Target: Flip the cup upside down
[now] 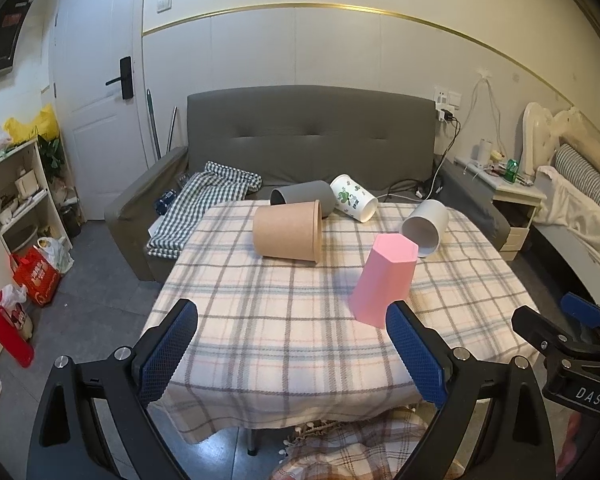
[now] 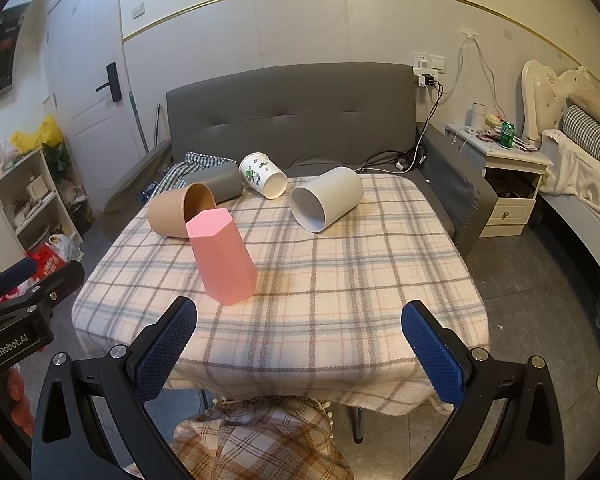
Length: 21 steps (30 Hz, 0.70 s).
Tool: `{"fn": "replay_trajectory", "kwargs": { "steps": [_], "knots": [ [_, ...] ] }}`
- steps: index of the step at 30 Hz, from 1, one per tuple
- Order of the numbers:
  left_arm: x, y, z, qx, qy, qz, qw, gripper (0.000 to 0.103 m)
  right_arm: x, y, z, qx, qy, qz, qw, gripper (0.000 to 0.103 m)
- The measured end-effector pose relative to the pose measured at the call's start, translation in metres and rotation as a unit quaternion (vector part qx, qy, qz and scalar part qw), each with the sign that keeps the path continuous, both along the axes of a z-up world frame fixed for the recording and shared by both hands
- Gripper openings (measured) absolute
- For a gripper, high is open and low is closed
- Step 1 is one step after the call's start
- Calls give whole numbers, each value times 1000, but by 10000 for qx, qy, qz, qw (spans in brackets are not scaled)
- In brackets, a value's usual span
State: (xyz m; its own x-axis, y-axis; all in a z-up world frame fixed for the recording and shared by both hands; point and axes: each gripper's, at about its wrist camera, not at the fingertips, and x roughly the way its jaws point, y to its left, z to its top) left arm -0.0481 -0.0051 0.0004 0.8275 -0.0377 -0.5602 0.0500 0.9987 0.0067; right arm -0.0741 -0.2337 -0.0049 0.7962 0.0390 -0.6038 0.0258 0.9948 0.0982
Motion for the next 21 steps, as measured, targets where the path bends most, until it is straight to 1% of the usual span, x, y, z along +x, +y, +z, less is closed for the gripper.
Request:
{"fn": "replay_trajectory", "kwargs": {
  "steps": [18,21],
  "knots": [
    [-1,2,1,6,-54,87,9999,98,1,1,0,-15,22,11,10000,103],
    [-1,3,0,-41,-63,96,9999,98,0,1,-1,-25,22,11,10000,103]
  ]
}}
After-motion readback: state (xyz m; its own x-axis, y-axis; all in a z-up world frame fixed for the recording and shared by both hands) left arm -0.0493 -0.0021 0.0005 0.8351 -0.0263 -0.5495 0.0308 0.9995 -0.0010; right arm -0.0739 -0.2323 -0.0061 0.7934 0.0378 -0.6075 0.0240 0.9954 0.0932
